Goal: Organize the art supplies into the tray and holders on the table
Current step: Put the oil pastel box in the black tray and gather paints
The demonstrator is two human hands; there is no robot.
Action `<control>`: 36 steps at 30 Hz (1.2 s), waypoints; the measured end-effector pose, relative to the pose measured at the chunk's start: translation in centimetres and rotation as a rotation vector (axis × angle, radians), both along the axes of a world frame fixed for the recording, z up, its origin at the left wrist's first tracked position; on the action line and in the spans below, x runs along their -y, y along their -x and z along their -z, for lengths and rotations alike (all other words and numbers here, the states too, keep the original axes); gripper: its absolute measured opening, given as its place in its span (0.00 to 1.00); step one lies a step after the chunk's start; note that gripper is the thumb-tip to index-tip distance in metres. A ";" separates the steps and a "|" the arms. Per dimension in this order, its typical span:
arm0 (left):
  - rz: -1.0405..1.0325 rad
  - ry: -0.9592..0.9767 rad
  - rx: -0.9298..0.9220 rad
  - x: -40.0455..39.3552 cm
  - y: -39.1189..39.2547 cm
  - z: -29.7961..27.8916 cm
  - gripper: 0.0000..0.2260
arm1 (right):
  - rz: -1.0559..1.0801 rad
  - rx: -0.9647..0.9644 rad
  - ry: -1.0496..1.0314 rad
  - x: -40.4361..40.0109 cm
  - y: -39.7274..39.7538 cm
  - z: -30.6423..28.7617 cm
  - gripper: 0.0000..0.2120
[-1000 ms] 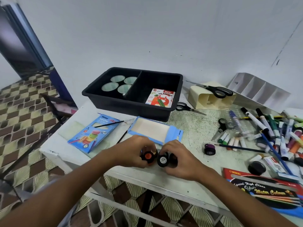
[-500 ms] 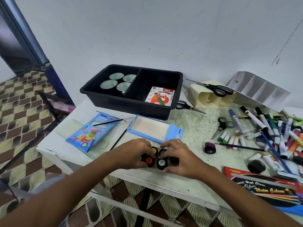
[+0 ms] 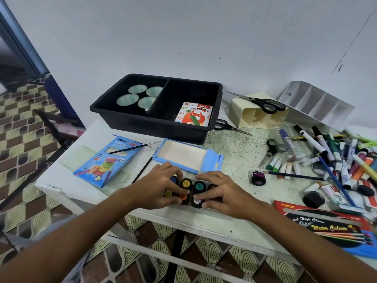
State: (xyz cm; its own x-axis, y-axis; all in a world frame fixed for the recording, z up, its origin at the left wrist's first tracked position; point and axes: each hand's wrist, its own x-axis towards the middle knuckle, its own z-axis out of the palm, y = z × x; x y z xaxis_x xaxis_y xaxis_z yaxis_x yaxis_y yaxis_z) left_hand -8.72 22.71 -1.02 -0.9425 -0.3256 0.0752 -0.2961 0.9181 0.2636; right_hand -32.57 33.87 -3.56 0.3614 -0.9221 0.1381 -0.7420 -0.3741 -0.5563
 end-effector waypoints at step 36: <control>0.015 0.000 -0.384 -1.1 10.6 -0.3 0.12 | 0.535 0.118 0.223 -4.3 5.0 -2.6 0.10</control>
State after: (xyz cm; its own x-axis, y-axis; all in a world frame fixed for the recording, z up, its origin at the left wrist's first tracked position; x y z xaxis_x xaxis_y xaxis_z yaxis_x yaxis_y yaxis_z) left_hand -19.30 23.77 -0.77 -0.8504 -0.3117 0.4238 -0.1621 0.9217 0.3525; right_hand -37.57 38.15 -0.95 -0.1756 -0.9160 0.3608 -0.7979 -0.0822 -0.5971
